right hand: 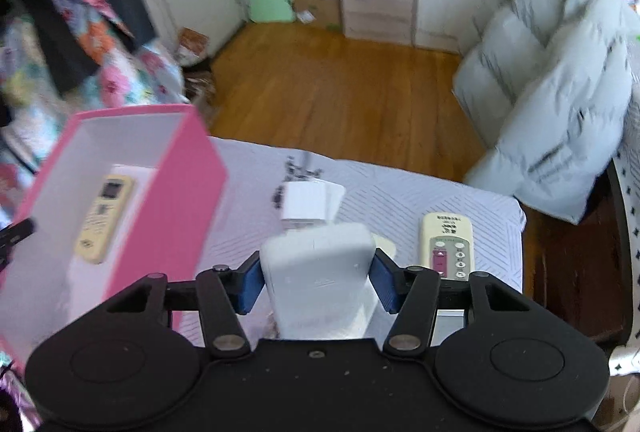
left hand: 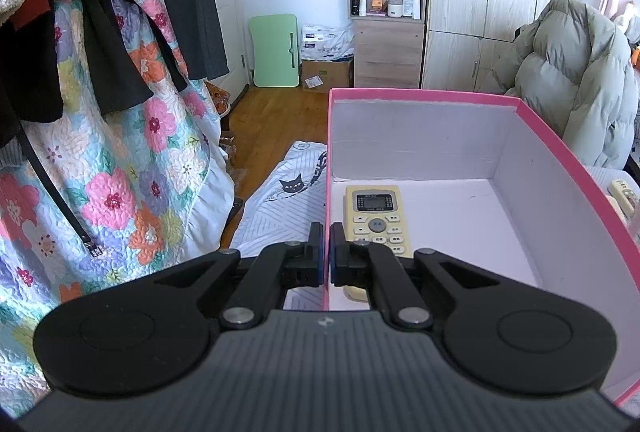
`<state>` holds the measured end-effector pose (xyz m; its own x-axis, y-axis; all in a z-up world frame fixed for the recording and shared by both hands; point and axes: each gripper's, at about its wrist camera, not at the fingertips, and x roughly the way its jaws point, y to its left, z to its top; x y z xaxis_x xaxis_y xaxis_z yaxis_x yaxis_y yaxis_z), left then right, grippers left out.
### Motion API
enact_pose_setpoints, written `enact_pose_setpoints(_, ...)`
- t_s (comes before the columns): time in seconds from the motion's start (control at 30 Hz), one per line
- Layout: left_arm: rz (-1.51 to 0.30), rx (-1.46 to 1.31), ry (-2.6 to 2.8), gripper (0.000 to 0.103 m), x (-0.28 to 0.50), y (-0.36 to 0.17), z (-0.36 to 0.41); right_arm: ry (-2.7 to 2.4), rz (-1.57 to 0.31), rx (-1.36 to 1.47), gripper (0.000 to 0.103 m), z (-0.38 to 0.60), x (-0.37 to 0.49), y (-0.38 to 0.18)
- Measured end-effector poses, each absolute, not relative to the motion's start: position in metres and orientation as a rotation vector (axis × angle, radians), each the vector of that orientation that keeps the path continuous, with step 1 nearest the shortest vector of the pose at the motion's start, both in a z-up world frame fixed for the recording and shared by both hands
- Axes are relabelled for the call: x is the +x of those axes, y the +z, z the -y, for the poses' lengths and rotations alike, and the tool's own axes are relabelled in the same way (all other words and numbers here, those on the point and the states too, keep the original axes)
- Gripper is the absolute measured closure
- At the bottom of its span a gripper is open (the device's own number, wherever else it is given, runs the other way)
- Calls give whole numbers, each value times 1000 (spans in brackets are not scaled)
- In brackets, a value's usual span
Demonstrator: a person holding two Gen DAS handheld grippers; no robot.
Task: Organize rigid objects
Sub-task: 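Grasp the white charger block with the right gripper, then carry the white charger into the pink box and release it with the right gripper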
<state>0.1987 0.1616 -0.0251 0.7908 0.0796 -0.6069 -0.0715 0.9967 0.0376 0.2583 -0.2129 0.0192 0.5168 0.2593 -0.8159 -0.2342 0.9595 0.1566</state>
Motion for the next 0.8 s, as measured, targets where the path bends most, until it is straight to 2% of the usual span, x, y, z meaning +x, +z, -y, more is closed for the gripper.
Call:
enact_pose_setpoints(0.53, -654, 4, 79, 101, 200, -25, -161, 555, -713, -24, 43, 172, 221, 108)
enact_pose_setpoints(0.67, -664, 15, 78, 101, 201, -26, -159, 770, -761, -41, 42, 127, 225, 107)
enact_pose_setpoints(0.8, -663, -1, 64, 101, 200, -26, -161, 903, -873, -25, 42, 80, 236, 77)
